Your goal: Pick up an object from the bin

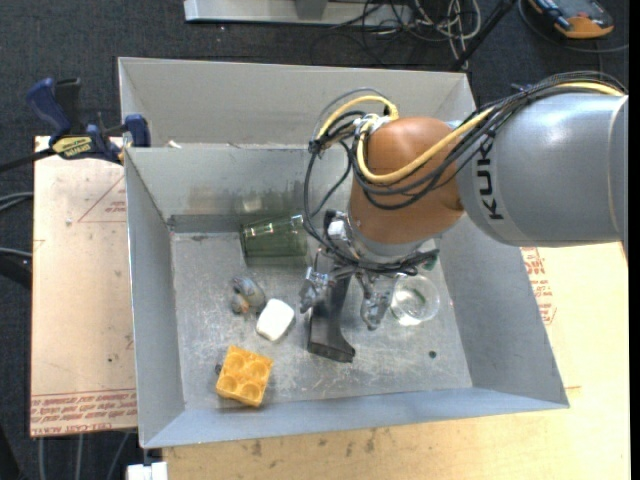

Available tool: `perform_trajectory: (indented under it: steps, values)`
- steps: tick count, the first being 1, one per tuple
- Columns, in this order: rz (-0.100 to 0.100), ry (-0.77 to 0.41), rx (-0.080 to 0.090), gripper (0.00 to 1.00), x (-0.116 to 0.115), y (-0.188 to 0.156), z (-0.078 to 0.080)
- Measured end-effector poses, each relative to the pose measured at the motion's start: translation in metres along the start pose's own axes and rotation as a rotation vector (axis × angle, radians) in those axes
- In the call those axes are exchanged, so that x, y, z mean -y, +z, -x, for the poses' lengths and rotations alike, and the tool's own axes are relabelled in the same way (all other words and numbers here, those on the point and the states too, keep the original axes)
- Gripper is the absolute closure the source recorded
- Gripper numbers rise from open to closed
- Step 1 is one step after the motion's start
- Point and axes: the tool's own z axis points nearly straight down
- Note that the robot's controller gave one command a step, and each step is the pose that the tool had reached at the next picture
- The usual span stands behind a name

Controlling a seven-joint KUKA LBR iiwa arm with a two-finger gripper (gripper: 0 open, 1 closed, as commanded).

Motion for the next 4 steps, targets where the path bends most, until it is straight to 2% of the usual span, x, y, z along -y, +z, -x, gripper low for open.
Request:
perform_trajectory:
  steps: [1,2,3,4]
  values:
    - [0.007,-0.433,0.011,1.0,0.043,0.023,0.005]
    - [0.005,-0.433,0.012,1.0,0.043,0.023,0.005]
    - [-0.002,-0.438,0.004,1.0,0.041,0.007,0.003]
    - [0.002,-0.437,0.002,1.0,0.045,-0.034,0.006]
